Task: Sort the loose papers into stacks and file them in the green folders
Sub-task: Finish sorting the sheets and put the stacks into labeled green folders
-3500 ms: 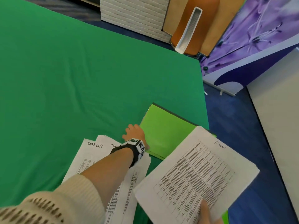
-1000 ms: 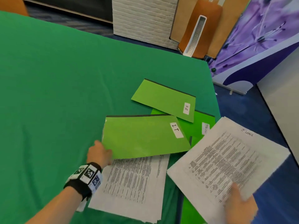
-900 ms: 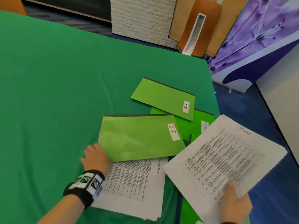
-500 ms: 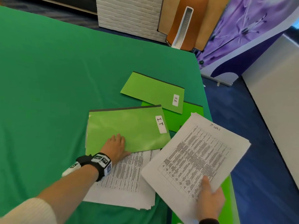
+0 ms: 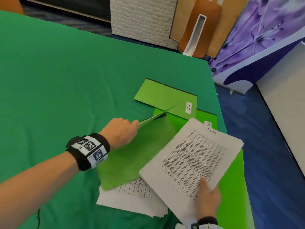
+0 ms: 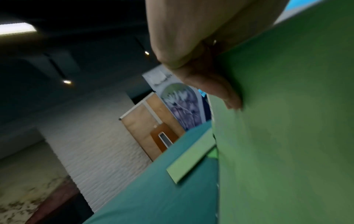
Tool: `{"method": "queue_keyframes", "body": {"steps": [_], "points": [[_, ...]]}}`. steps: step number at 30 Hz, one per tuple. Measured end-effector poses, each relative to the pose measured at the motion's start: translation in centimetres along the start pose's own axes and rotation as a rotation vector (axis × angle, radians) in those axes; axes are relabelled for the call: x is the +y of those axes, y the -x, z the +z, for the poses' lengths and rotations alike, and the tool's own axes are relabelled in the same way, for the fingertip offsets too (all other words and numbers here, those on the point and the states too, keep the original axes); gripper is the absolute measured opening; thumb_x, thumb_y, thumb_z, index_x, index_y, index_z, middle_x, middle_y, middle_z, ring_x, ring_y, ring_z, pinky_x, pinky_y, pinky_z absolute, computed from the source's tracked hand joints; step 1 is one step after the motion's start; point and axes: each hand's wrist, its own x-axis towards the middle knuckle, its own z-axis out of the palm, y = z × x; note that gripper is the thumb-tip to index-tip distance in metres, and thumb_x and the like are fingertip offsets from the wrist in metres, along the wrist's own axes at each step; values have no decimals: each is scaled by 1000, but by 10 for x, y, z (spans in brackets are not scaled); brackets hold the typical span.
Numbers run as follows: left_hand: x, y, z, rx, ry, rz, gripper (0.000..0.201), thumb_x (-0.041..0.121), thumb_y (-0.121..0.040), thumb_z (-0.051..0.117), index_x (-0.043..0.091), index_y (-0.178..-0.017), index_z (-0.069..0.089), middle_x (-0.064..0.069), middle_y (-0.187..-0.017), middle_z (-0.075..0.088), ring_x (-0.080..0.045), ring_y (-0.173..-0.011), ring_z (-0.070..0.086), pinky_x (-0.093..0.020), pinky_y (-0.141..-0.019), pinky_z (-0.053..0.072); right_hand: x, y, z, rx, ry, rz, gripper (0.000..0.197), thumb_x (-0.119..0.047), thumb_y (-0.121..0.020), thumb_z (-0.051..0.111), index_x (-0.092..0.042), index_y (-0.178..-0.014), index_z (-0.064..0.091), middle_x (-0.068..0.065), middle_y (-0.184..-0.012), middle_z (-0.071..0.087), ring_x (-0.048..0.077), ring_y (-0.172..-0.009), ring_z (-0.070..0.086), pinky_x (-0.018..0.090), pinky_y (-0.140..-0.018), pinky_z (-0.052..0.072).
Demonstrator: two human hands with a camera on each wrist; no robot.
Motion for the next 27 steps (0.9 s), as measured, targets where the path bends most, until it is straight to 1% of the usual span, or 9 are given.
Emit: {"method": "queue_keyframes", "body": {"steps": [3, 8, 11, 14, 17, 19, 23, 25, 27], "points": [[-22, 2, -23, 139, 98, -25, 32, 31, -105, 29, 15, -81, 44, 1, -55, 42, -21, -47, 43, -32, -52, 39, 3, 2, 35, -87, 111, 39, 26, -13, -94, 57, -7, -119, 52, 16, -111, 62, 31, -96, 58, 49, -93, 48], [-49, 1, -37, 219, 362, -34, 36, 24, -102, 41, 9, -69, 47, -4, -56, 46, -26, -53, 42, -34, -55, 34, -1, 29, 91, -285, 208, 84, 28, -8, -95, 49, -12, -122, 45, 15, -116, 60, 27, -95, 57, 44, -92, 48], [-55, 3, -31, 230, 451, -45, 38, 25, -102, 42, 8, -69, 50, -2, -55, 47, -19, -49, 42, -32, -54, 34, -3, 45, 116, -420, 243, 80, 43, -13, -96, 49, -14, -137, 37, 12, -131, 56, 30, -112, 56, 48, -102, 44], [-55, 6, -26, 212, 519, -27, 34, 31, -102, 44, 11, -82, 61, 3, -58, 55, -6, -45, 44, -24, -49, 32, -6, 59, 135, -568, 277, 93, 58, -25, -98, 53, -9, -147, 28, 10, -148, 41, 28, -133, 43, 46, -113, 34], [-47, 10, -25, 123, 686, 41, 33, 44, -100, 44, 17, -94, 62, 8, -68, 67, -2, -45, 56, -16, -46, 41, -7, 61, 133, -554, 353, 135, 53, -38, -99, 49, -6, -140, 40, 11, -138, 52, 29, -124, 51, 42, -107, 39], [-44, 12, -22, 38, 847, 54, 34, 46, -98, 45, 17, -98, 62, 5, -84, 72, -4, -54, 66, -25, -56, 55, -4, 57, 122, -453, 460, 132, 41, -41, -99, 46, -8, -122, 53, 12, -120, 61, 27, -105, 57, 37, -97, 45], [-55, -1, -4, -53, 1109, -153, 28, 35, -96, 57, 9, -99, 64, -4, -98, 72, -17, -71, 73, -37, -71, 60, 14, 47, 98, -329, 561, 178, 40, -41, -97, 47, -6, -111, 61, 9, -101, 63, 29, -100, 60, 36, -92, 47], [-63, -5, 6, -149, 1268, -357, 29, 32, -95, 59, 4, -103, 62, -9, -105, 70, -23, -84, 73, -33, -76, 60, 20, 44, 91, -333, 445, 265, 43, -44, -97, 48, -4, -109, 61, 9, -98, 66, 30, -95, 63, 45, -87, 53], [-65, -6, 13, -232, 1428, -503, 32, 31, -96, 59, 3, -109, 58, -10, -107, 69, -26, -90, 72, -29, -76, 59, 14, 44, 87, -387, 234, 389, 42, -42, -98, 49, -3, -109, 59, 12, -101, 66, 28, -93, 64, 44, -79, 56]]}}
